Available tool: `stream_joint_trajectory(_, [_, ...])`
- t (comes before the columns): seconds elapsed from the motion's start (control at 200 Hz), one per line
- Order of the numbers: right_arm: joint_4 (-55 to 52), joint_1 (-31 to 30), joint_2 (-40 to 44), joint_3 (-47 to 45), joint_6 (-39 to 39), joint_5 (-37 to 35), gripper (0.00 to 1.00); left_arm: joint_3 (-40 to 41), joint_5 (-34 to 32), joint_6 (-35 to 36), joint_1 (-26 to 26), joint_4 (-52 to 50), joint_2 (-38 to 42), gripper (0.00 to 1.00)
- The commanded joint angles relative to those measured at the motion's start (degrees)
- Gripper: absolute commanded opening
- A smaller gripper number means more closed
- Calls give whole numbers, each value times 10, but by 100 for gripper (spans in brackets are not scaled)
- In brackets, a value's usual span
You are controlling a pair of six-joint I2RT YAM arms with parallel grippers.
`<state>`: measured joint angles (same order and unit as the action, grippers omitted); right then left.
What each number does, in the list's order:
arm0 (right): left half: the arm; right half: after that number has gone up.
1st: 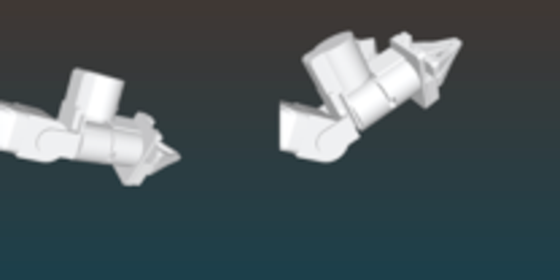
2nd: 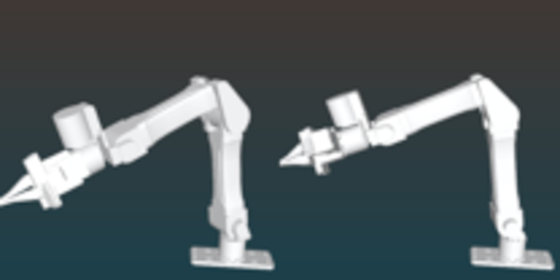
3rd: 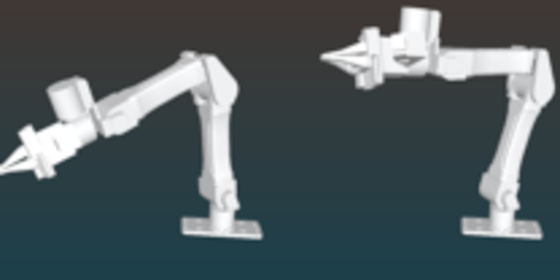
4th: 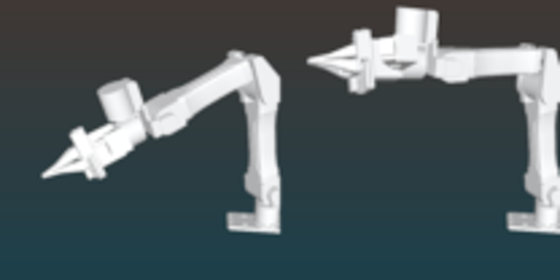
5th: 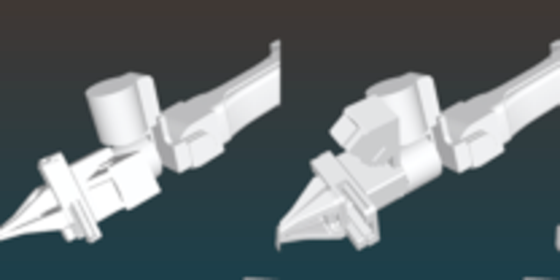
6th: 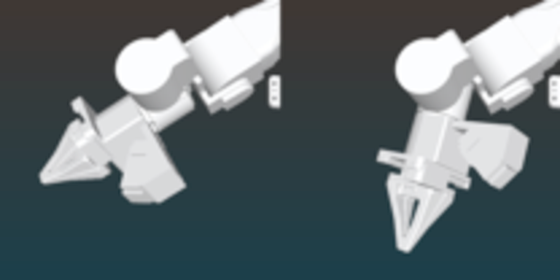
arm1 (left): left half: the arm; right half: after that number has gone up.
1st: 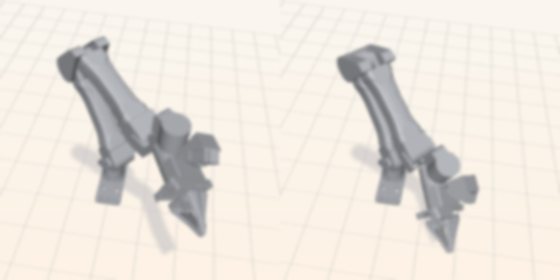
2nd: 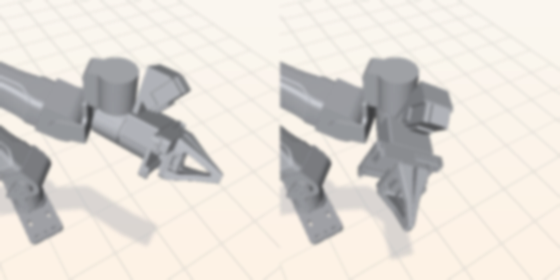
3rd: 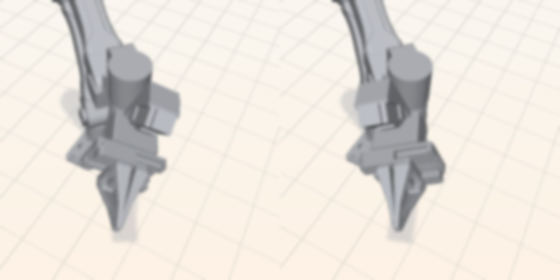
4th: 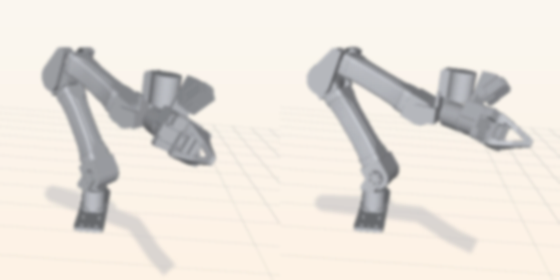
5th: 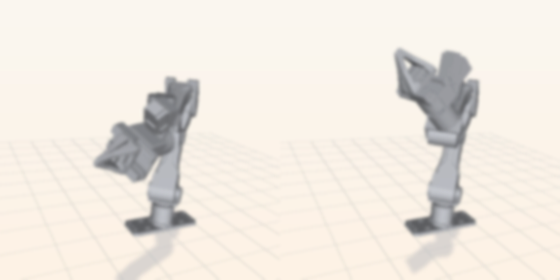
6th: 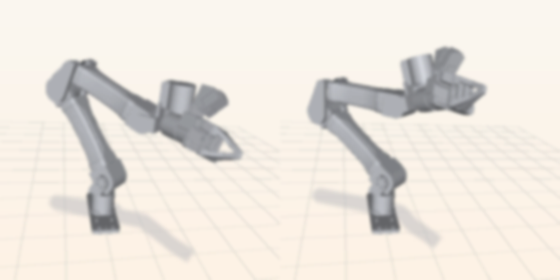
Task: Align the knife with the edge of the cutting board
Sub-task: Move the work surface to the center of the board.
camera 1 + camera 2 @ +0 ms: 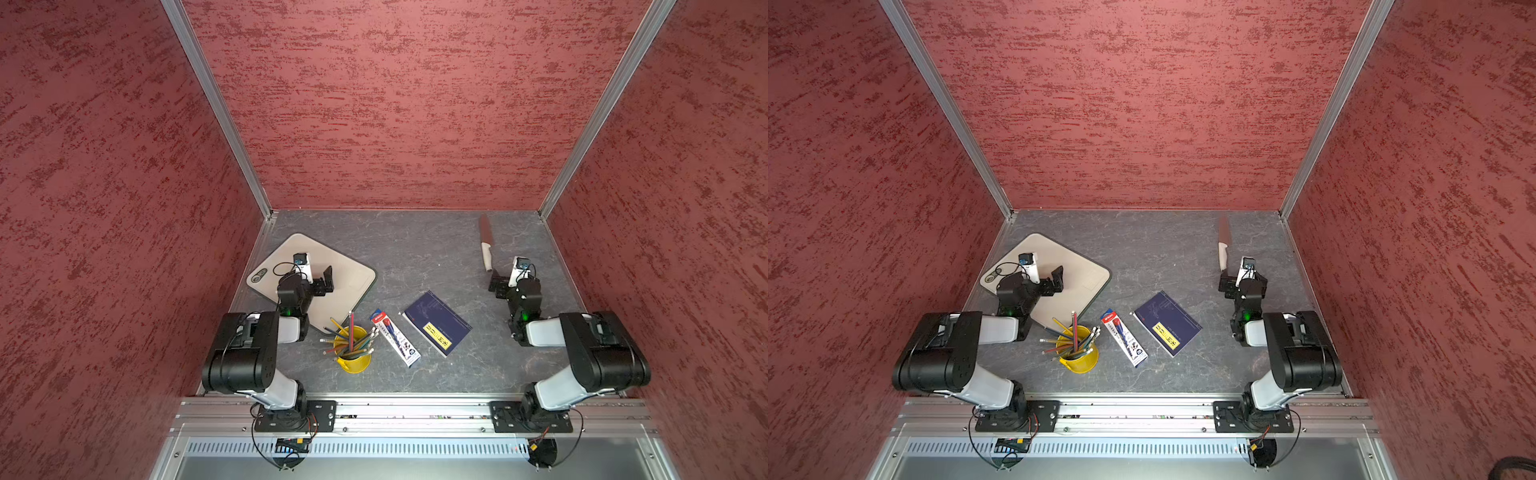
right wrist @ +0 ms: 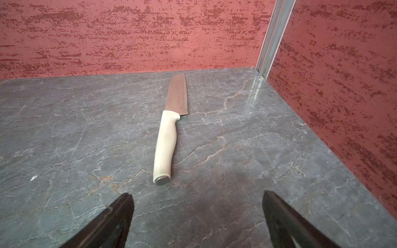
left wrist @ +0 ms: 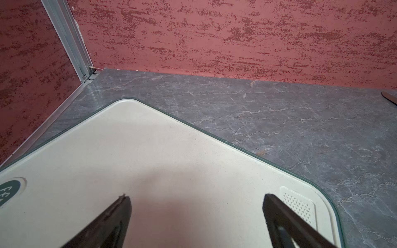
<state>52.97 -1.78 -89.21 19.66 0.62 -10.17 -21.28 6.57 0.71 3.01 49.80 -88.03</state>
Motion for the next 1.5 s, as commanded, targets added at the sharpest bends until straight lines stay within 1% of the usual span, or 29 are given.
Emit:
stream_joint_trajectory(0.0, [17, -2, 5, 14, 3, 12, 98, -7, 6, -2, 3, 6, 2, 100])
stream_joint_trajectory(0.516, [11, -2, 4, 16, 4, 11, 98, -7, 6, -2, 3, 6, 2, 100])
stream_joint_trajectory(0.556, [12, -2, 4, 15, 4, 11, 98, -8, -8, 2, -3, 4, 2, 100])
stream_joint_trajectory(0.586, [13, -2, 5, 15, 3, 10, 98, -13, -54, 0, -14, -4, 5, 100])
stream_joint_trajectory(0.616, [6, -8, 8, 18, 1, -4, 98, -13, -82, -4, -21, -11, 18, 100])
stream_joint_trajectory(0.641, [-23, -14, 22, 25, -1, -15, 98, -22, -132, -9, -28, -45, 38, 100])
stream_joint_trajectory(0.676, [-38, -17, 43, 29, -15, 3, 98, -51, -179, -19, -35, -123, 72, 100])
stream_joint_trajectory(0.706, [-104, -24, 77, 46, -25, 2, 98, -84, -187, -25, -35, -198, 100, 100])
stream_joint_trajectory(0.746, [-209, -26, 117, 93, -25, 8, 98, -130, -190, -36, -28, -286, 128, 99])
stream_joint_trajectory(0.796, [-274, -25, 135, 142, -15, 0, 98, -191, -193, -82, -14, -381, 149, 100])
stream_joint_trajectory(0.841, [-277, -25, 136, 168, 0, -18, 98, -246, -170, -146, 13, -468, 155, 100])
stream_joint_trajectory(0.866, [-281, -25, 132, 181, 36, -52, 99, -277, -159, -190, 30, -525, 151, 100])
stream_joint_trajectory(0.887, [-296, -25, 130, 190, 88, -90, 98, -300, -154, -225, 43, -563, 146, 100])
stream_joint_trajectory(0.912, [-334, -23, 124, 206, 179, -146, 98, -326, -141, -261, 60, -619, 135, 100])
stream_joint_trajectory(0.937, [-389, -18, 119, 226, 285, -187, 98, -345, -105, -281, 80, -651, 121, 100])
stream_joint_trajectory(0.952, [-429, -14, 118, 239, 341, -194, 98, -352, -71, -284, 95, -663, 112, 100])
stream_joint_trajectory(0.967, [-464, -7, 117, 253, 380, -188, 98, -359, -33, -286, 109, -673, 103, 100])
stream_joint_trajectory(0.987, [-492, 0, 117, 268, 407, -160, 99, -369, 15, -293, 125, -685, 89, 100])
stream_joint_trajectory(1.012, [-499, 10, 115, 282, 403, -101, 98, -379, 68, -307, 147, -702, 73, 100])
stream_joint_trajectory(1.057, [-473, 12, 104, 298, 363, -2, 98, -400, 149, -330, 177, -734, 40, 99])
stream_joint_trajectory(1.102, [-473, 3, 90, 321, 343, 70, 98, -424, 232, -327, 187, -761, 11, 90])
stream_joint_trajectory(1.137, [-506, -10, 81, 349, 334, 99, 99, -440, 270, -313, 179, -777, -3, 85])
stream_joint_trajectory(1.192, [-563, -32, 67, 391, 303, 123, 99, -464, 266, -276, 148, -813, -7, 84])
stream_joint_trajectory(1.247, [-612, -54, 61, 421, 273, 133, 98, -488, 252, -238, 105, -849, -11, 83])
stream_joint_trajectory(1.257, [-622, -56, 48, 426, 271, 137, 99, -492, 251, -234, 98, -854, -13, 84])
stream_joint_trajectory(1.312, [-673, -61, 30, 449, 273, 164, 98, -510, 268, -225, 70, -879, -32, 83])
stream_joint_trajectory(1.382, [-726, -65, 12, 471, 278, 193, 98, -537, 307, -212, 36, -912, -71, 78])
stream_joint_trajectory(1.432, [-739, -68, 7, 472, 274, 212, 96, -552, 308, -196, 3, -939, -93, 76])
stream_joint_trajectory(1.493, [-746, -73, 9, 466, 279, 211, 96, -563, 308, -179, -32, -957, -114, 76])
